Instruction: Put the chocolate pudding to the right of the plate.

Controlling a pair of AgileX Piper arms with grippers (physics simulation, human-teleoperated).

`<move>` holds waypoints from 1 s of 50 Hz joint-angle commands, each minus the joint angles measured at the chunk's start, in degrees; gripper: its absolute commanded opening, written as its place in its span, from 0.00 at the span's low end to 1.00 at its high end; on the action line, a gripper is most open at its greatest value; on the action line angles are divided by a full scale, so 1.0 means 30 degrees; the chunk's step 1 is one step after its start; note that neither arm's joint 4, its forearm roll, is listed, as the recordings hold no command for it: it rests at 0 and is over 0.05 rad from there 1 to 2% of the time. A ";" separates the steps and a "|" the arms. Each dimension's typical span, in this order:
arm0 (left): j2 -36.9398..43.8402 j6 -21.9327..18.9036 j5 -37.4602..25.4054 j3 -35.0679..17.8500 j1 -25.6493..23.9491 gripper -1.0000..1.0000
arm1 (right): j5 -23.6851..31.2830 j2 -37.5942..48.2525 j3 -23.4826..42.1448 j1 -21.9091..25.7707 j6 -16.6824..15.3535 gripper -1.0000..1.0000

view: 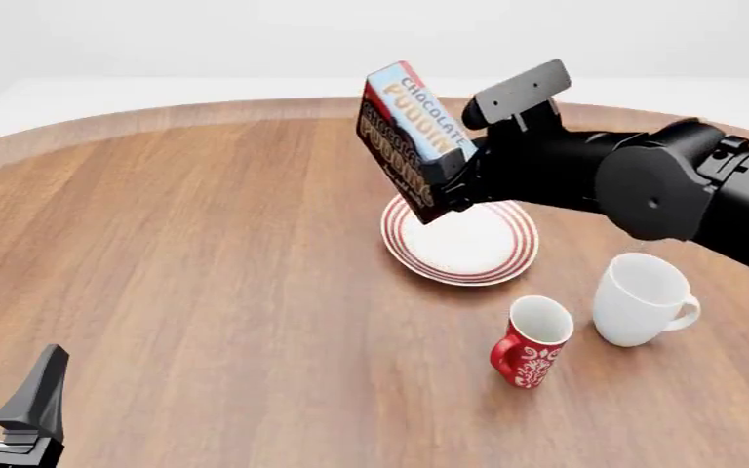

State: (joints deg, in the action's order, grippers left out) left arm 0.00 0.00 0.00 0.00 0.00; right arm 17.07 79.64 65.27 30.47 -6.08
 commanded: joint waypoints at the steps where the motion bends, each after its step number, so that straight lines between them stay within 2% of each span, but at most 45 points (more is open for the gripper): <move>1: 0.0000 0.0000 0.0000 0.0000 0.0000 1.00 | -0.0528 0.0525 0.0532 -0.0903 0.0476 0.00; 15: 0.0000 0.0000 0.0000 0.0000 0.0000 1.00 | 0.0571 0.1877 0.3008 -0.2828 0.0185 0.00; 16: 0.0000 0.0000 0.0000 0.0000 0.0000 1.00 | 0.0587 0.2008 0.3157 -0.2784 0.0657 0.00; 18: 0.0000 0.0000 0.0000 0.0000 0.0000 1.00 | 0.0645 0.2269 0.3458 -0.3433 0.0354 0.00; 21: 0.0000 0.0000 0.0000 0.0000 0.0000 1.00 | 0.0715 0.2533 0.3696 -0.3675 0.0464 0.00; 30: 0.0000 0.0000 0.0000 0.0000 0.0000 1.00 | 0.0813 0.3152 0.3907 -0.4675 0.0814 0.00; 36: 0.0000 0.0000 0.0000 0.0000 0.0000 1.00 | 0.0318 0.3491 0.3540 -0.5902 0.1120 0.00; 37: 0.0000 0.0000 0.0000 0.0000 0.0000 1.00 | 0.0083 0.3665 0.3484 -0.6141 0.1468 0.00; 50: 0.0000 0.0000 0.0000 0.0000 0.0000 1.00 | -0.0776 0.3741 0.2247 -0.7953 0.1247 0.00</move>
State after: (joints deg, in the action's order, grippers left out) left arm 0.00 0.00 0.00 0.00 0.00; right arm 16.36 90.53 73.80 10.71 -3.43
